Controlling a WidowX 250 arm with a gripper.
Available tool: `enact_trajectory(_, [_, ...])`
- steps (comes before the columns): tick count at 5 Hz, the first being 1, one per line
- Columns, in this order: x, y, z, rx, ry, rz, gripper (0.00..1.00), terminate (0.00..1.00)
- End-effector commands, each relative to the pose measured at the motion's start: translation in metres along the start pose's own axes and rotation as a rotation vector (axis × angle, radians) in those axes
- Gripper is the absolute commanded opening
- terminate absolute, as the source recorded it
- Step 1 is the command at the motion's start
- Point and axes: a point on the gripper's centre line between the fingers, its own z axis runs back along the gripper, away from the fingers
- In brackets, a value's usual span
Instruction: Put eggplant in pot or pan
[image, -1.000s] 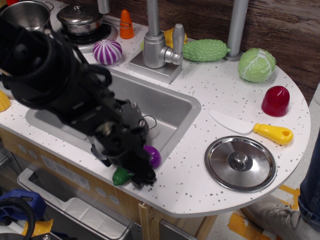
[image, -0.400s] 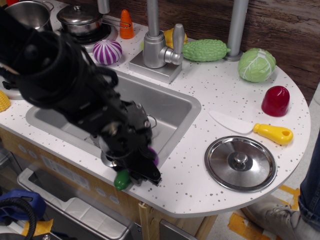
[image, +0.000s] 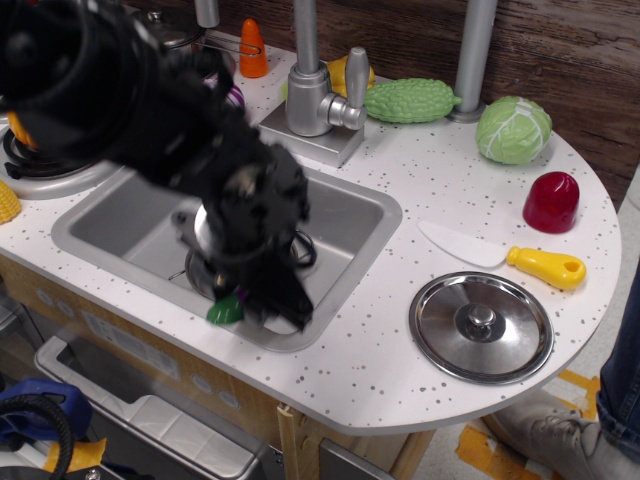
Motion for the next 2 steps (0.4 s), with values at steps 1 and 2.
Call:
enact_trajectory(1, [0.027,0.030,0.001,0.046,-0.069,-0.025,0.00,0.00])
enact_trajectory(2, [0.040,0.045,-0.014,0.069,-0.115,-0.043,0.00,0.00])
